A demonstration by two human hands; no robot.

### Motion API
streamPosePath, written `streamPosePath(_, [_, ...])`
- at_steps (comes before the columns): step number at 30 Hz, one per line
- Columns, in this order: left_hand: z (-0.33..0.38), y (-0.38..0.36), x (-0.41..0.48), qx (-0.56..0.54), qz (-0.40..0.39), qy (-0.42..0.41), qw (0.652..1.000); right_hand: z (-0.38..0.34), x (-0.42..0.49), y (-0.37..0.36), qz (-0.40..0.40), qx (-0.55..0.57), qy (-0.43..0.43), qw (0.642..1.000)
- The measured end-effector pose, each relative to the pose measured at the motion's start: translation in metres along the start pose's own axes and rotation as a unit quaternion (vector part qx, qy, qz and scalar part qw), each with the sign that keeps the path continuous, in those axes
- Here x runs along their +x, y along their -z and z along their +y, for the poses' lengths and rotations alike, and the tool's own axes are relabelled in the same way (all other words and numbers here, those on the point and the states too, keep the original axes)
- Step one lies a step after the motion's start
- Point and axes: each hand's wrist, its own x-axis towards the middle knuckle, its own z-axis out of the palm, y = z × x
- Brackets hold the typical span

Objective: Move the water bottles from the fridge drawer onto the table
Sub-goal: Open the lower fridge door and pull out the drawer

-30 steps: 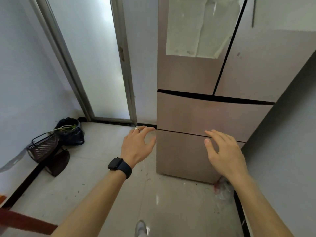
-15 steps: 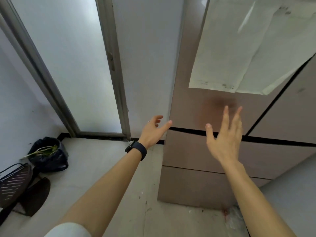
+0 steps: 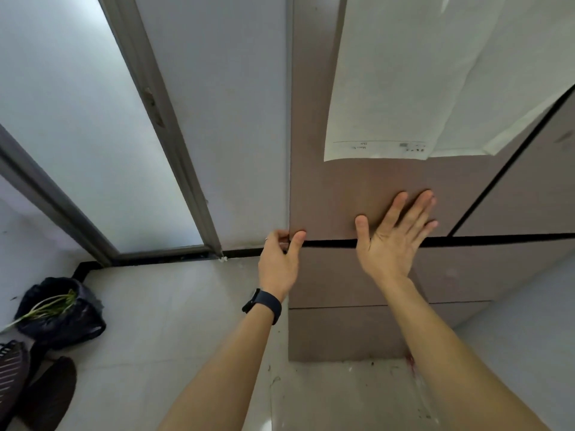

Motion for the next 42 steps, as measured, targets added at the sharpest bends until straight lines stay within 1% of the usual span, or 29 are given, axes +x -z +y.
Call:
streamPosePath(6, [-0.002,-0.002,-0.013,0.062,0.039,-0.027,0.997,0.004,-0.003,0.005,-0.013,-0.005,0.011,1.000])
streamPosePath(8, [-0.006,-0.001,-0.024,0.068,0.035,-0.025,0.997,0.005,-0.005,0.013,-0.028,-0.005,0.018,0.999])
streamPosePath(9, [-0.007,0.001,-0.028,0.085,0.029,-0.033,0.995,0.007,-0.007,0.018,-0.042,-0.006,0.020,0.999])
streamPosePath(11, [-0.004,0.008,-0.036,0.160,0.015,-0.085,0.983,0.015,-0.015,0.025,-0.084,-0.005,0.009,0.996])
streamPosePath(12, [-0.001,0.013,-0.039,0.214,0.012,-0.129,0.968,0.021,-0.022,0.028,-0.107,-0.002,-0.002,0.994])
streamPosePath(14, [0.009,0.020,-0.044,0.307,0.012,-0.239,0.921,0.037,-0.039,0.032,-0.146,0.005,-0.023,0.989])
streamPosePath(17, [0.029,0.012,-0.046,0.400,-0.025,-0.400,0.824,0.058,-0.059,0.039,-0.192,-0.005,-0.026,0.981])
streamPosePath(18, [0.037,0.005,-0.044,0.419,-0.047,-0.443,0.791,0.062,-0.062,0.044,-0.198,-0.007,-0.021,0.980])
streamPosePath(20, [0.053,-0.011,-0.035,0.452,-0.090,-0.502,0.732,0.069,-0.065,0.057,-0.204,-0.005,-0.012,0.979])
streamPosePath(22, [0.065,-0.031,-0.024,0.476,-0.122,-0.544,0.680,0.076,-0.067,0.072,-0.212,0.000,-0.004,0.977])
streamPosePath(25, [0.079,-0.066,-0.011,0.511,-0.141,-0.581,0.617,0.085,-0.076,0.095,-0.219,0.009,0.000,0.976])
streamPosePath(28, [0.095,-0.103,-0.007,0.531,-0.142,-0.604,0.577,0.091,-0.086,0.120,-0.208,0.011,-0.022,0.978])
streamPosePath(31, [0.111,-0.140,-0.014,0.554,-0.153,-0.610,0.545,0.099,-0.091,0.145,-0.201,0.006,-0.076,0.977])
streamPosePath(33, [0.121,-0.166,-0.021,0.563,-0.158,-0.610,0.534,0.112,-0.092,0.162,-0.224,0.001,-0.129,0.966])
streamPosePath(35, [0.130,-0.189,-0.027,0.565,-0.147,-0.603,0.544,0.130,-0.094,0.179,-0.261,-0.012,-0.178,0.949])
streamPosePath(37, [0.138,-0.208,-0.033,0.559,-0.138,-0.591,0.565,0.149,-0.094,0.196,-0.311,-0.038,-0.208,0.927])
streamPosePath(39, [0.142,-0.225,-0.041,0.545,-0.133,-0.580,0.591,0.166,-0.093,0.211,-0.345,-0.076,-0.215,0.911])
streamPosePath(42, [0.142,-0.244,-0.051,0.528,-0.126,-0.559,0.627,0.193,-0.096,0.225,-0.354,-0.107,-0.212,0.905])
